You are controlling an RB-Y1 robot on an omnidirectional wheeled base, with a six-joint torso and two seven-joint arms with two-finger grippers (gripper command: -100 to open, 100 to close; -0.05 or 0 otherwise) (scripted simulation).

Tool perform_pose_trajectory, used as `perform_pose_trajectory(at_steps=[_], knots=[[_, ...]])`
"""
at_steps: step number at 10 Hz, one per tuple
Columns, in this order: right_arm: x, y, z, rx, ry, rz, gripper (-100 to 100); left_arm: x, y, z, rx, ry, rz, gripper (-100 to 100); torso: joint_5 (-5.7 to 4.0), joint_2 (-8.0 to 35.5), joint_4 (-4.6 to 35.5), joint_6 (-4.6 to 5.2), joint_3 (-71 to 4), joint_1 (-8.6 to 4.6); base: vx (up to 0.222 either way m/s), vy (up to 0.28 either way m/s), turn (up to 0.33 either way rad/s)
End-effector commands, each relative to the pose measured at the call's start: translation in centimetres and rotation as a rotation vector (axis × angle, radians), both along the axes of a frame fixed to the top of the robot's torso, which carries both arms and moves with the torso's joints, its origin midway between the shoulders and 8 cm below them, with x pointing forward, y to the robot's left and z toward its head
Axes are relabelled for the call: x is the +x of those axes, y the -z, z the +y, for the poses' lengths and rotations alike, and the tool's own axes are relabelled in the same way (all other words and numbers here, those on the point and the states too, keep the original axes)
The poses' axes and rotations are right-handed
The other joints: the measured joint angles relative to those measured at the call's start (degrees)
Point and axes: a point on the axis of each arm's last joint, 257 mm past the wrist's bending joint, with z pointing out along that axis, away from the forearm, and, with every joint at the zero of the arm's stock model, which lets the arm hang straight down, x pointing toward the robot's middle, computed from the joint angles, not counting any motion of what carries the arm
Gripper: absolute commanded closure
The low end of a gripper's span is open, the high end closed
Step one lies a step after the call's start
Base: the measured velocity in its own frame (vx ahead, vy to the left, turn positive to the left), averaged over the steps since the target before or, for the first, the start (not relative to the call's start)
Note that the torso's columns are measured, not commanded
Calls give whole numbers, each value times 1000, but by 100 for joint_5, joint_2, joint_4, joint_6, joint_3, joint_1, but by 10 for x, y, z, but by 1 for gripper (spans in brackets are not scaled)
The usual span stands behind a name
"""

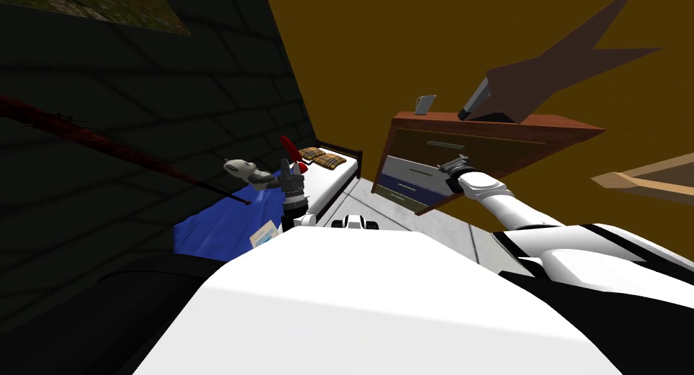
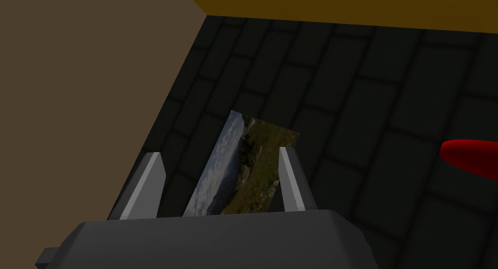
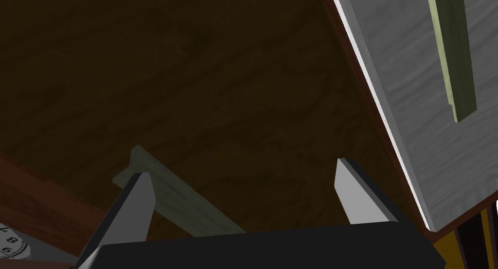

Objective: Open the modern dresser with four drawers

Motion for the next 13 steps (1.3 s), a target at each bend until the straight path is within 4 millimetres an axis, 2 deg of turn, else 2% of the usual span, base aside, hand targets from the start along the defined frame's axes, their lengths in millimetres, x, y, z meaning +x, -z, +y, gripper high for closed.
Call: perform_pose_trajectory(at_steps=[1,4,5,6,7,12,13], knots=[[-3,-21,-24,-41,40,-7,-100,0,0,0,0,0,0,0,6,-12,-1,0,-8,13,63,50,12],[-3,-21,-24,-66,33,3,-100,0,0,0,0,0,0,0,-4,13,3,2,8,-13,21,11,-1],[-4,-33,-35,-99,49,1,-100,0,0,0,0,0,0,0,-4,18,6,3,11,-13,15,10,11],[-4,-33,-35,-99,49,1,-100,0,0,0,0,0,0,0,0,11,4,2,7,-2,23,15,0],[-7,-51,-50,-146,72,-1,-100,0,0,0,0,0,0,0,1,3,1,1,2,3,43,31,11],[-6,-51,-50,-142,72,-2,-100,0,0,0,0,0,0,0,-3,12,4,2,8,-8,12,11,2],[-6,-51,-50,-142,72,-2,100,0,0,0,0,0,0,0,-1,8,3,2,5,-4,0,0,0]])
